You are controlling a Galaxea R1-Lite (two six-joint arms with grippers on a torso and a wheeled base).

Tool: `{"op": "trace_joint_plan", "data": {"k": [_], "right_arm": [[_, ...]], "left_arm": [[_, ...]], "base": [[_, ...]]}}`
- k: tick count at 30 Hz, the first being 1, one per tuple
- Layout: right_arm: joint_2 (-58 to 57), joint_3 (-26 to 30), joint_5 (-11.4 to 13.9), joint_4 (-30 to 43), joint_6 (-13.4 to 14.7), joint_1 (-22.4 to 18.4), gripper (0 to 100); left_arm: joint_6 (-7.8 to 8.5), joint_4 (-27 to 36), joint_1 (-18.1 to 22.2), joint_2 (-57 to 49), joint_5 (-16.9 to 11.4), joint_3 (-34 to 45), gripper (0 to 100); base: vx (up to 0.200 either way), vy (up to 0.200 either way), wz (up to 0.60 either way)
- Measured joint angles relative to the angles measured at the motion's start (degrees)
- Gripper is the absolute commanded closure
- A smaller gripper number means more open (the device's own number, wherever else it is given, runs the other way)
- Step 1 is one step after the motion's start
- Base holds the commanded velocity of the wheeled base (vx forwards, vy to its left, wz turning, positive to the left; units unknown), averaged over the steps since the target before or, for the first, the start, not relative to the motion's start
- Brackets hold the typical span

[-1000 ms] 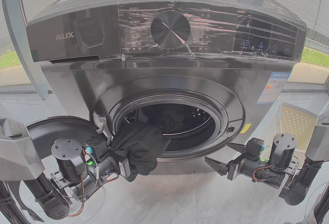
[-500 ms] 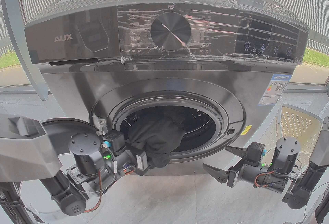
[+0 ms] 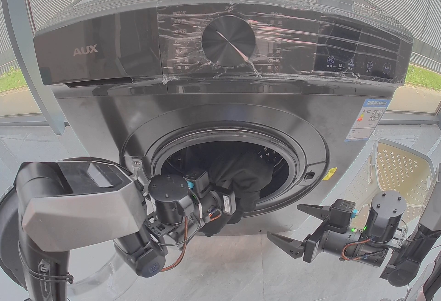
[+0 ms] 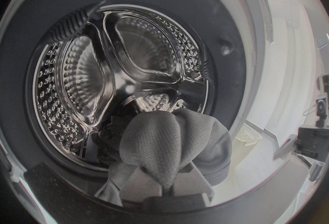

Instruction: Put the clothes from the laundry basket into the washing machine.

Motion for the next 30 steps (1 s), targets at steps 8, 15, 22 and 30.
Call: {"op": "trace_joint_plan", "data": {"k": [8,15,22,30], "right_arm": [[-0.05,0.18,-0.07,0.00,0.12,1.00,0],[-0.02,0.32,-0.09,0.00,0.15,1.22,0],[0.28,0.33,-0.11,0.00,0.20,1.38,0],[0.52,0.27,-0.11,-0.11,0.23,1.49,0]], "left_arm": [[0.15,1.97,1.18,7.63,1.37,-13.20,100],[0.59,9.37,3.83,12.70,1.83,-24.17,100],[0.61,16.98,5.27,16.35,2.52,-35.15,100],[0.55,24.09,6.01,21.75,3.51,-50.37,100]], "base": [[0.000,0.000,0.00],[0.000,0.000,0.00],[0.000,0.000,0.00],[0.000,0.000,0.00]]}}
